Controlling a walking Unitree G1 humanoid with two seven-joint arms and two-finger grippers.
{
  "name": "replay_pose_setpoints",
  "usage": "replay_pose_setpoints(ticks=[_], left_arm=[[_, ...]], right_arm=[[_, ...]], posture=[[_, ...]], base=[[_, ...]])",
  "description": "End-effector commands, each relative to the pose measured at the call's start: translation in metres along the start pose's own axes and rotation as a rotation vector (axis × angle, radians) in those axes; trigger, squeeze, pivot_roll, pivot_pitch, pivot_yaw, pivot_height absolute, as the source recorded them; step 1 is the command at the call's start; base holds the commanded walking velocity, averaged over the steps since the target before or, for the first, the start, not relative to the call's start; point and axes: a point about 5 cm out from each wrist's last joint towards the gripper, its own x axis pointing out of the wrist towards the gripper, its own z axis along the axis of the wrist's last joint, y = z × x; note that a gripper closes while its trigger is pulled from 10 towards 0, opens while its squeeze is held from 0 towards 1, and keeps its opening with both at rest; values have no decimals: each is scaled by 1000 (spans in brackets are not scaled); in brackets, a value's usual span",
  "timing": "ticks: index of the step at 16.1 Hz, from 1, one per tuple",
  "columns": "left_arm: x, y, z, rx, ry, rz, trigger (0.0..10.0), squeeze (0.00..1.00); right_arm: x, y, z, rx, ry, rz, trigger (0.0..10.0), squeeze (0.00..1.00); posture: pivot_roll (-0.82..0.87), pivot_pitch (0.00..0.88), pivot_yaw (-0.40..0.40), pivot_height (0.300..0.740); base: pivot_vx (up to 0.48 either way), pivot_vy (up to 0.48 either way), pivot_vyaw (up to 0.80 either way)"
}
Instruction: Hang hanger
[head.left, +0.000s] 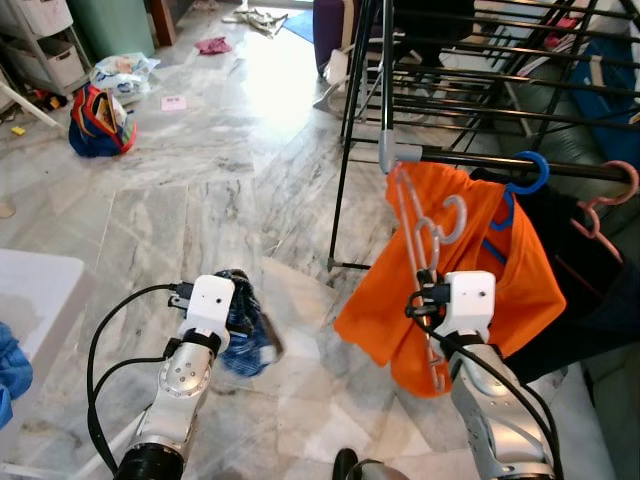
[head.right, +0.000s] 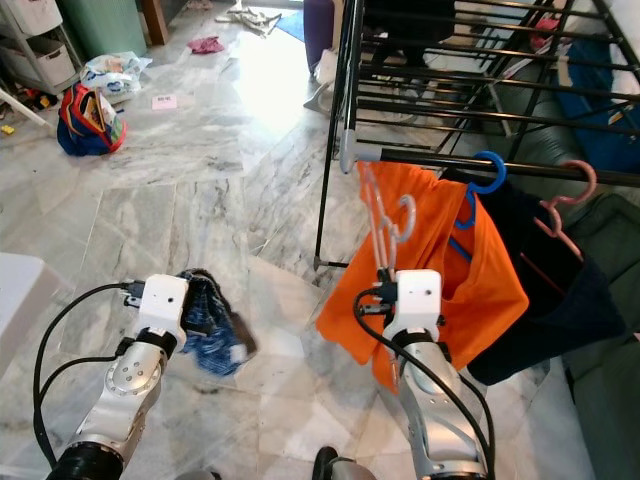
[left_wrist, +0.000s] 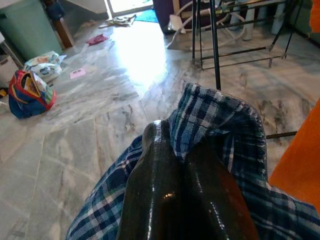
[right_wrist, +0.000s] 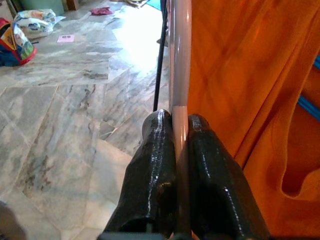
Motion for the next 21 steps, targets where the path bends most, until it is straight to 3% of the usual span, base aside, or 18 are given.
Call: replay_pose_setpoints(ticks=[1, 6, 12, 21], left_arm=[[3, 2, 5, 5, -13, 10, 10000, 0], [9, 8, 10, 12, -20, 21, 10000, 0], [13, 2, 14, 10, -25, -3, 10000, 0], [18, 1, 18, 7, -34, -3, 10000, 0]], right_arm=[[3, -1, 3, 3, -15, -4, 10000, 0], [8, -1, -2, 24, -9, -36, 10000, 0], [15, -10, 2, 26, -33, -74, 10000, 0], [18, -7, 3, 35, -44, -71, 10000, 0]], posture=[[109, 61, -70, 740], [113, 16, -61, 740], [100, 27, -45, 740], [89, 46, -33, 740]], base=[[0, 0, 0], [-96, 0, 0], [-292, 0, 0], [-324, 0, 0]])
